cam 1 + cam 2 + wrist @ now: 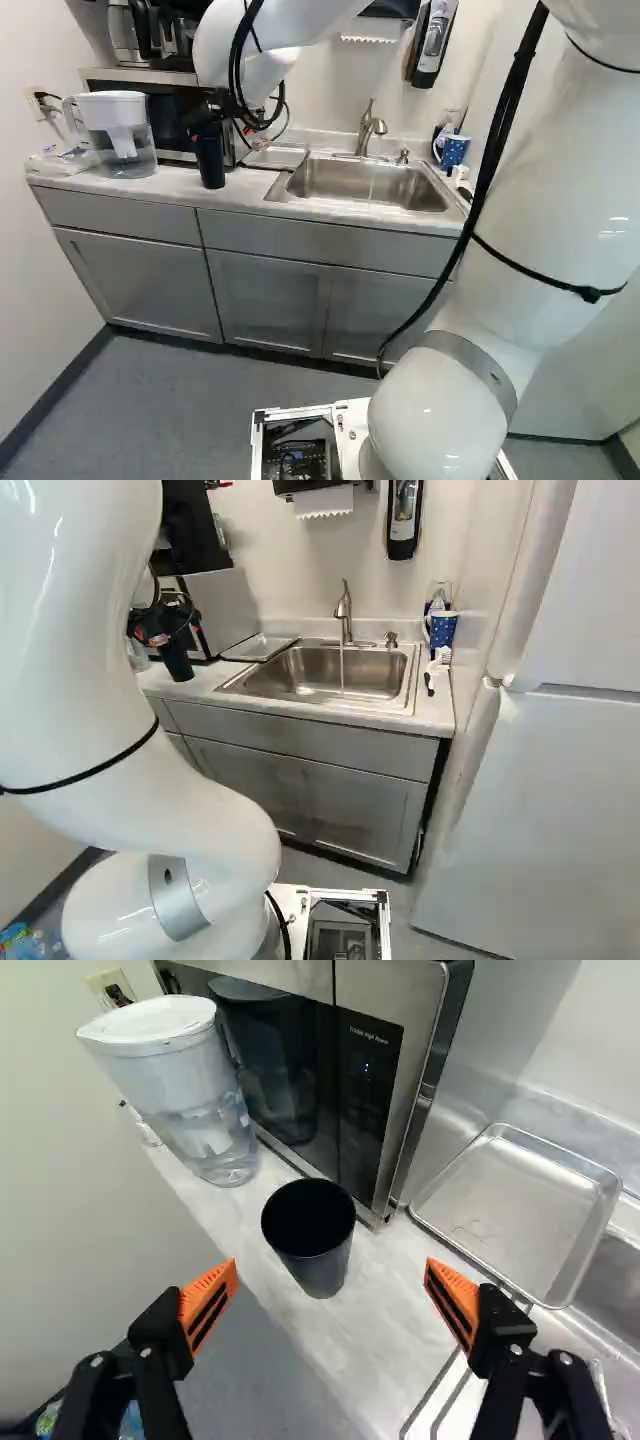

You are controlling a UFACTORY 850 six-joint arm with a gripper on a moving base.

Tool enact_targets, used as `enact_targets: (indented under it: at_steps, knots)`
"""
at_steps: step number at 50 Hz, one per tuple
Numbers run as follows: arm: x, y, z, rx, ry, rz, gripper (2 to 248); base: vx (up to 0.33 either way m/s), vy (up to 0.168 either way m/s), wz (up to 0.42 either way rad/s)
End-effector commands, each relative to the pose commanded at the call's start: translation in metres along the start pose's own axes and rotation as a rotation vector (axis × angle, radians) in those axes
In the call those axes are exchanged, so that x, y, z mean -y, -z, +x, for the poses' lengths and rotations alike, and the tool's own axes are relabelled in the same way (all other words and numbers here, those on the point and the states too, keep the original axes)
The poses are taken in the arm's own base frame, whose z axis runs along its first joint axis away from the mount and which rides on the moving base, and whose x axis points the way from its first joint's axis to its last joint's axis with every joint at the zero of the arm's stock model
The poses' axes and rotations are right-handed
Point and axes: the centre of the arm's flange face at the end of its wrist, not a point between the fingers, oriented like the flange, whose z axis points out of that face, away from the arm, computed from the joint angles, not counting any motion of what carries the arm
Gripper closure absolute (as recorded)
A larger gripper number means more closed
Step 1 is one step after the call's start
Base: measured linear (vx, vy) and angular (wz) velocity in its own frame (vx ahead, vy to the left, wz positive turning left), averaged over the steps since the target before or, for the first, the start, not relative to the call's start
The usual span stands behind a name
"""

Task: Rinse the cup and place it in the tray

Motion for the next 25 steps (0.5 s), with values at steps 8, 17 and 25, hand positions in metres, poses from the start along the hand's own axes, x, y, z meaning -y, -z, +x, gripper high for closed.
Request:
enact_targets:
  at_steps: [8,17,25]
  knots:
    - [0.001,-0.004,-0.006,-0.006,0.002,0.002,3,0.000,0.000,0.000]
    - [0.003,-0.009,-0.012,-0.019,0.004,0.004,3,0.000,0.000,0.000]
    - [0.003,-0.015,-0.017,-0.031,0.004,0.005,3,0.000,0.000,0.000]
